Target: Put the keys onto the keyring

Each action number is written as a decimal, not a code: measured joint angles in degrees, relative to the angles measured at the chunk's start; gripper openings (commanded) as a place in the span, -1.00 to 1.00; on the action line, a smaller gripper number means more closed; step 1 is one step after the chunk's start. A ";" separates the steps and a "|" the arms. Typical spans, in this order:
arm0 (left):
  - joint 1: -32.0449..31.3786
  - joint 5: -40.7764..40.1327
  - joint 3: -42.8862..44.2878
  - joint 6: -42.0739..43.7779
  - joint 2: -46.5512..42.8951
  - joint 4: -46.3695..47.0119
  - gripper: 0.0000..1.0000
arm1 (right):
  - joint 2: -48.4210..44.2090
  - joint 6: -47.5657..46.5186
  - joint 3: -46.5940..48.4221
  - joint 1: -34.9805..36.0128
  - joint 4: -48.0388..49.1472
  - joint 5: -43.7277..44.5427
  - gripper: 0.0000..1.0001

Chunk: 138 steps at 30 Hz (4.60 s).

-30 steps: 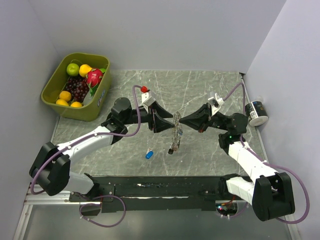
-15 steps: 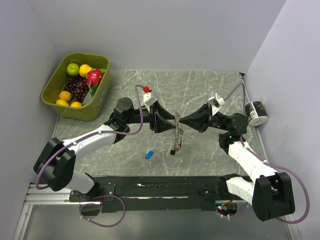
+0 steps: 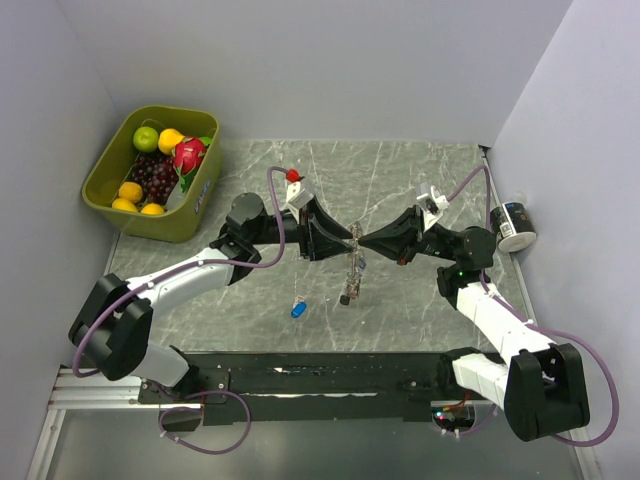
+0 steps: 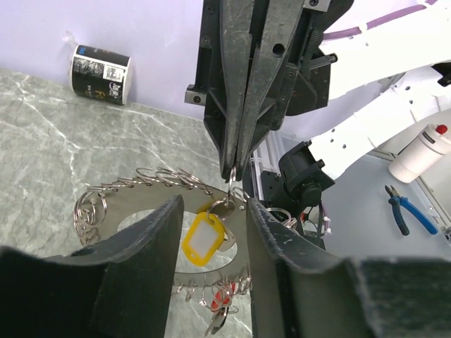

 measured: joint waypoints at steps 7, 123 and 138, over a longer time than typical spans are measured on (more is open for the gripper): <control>0.00 0.52 0.35 -0.72 0.24 1.38 -0.17 | 0.02 0.00 0.00 0.00 0.00 -0.07 -1.00; 9.70 -38.62 -29.79 22.82 -46.45 -17.42 -0.98 | 8.02 -28.57 15.30 34.03 -68.61 53.40 0.99; 9.75 -51.23 -27.08 24.11 -55.76 -19.58 -0.98 | 32.52 -25.11 26.49 44.22 -74.82 63.95 0.41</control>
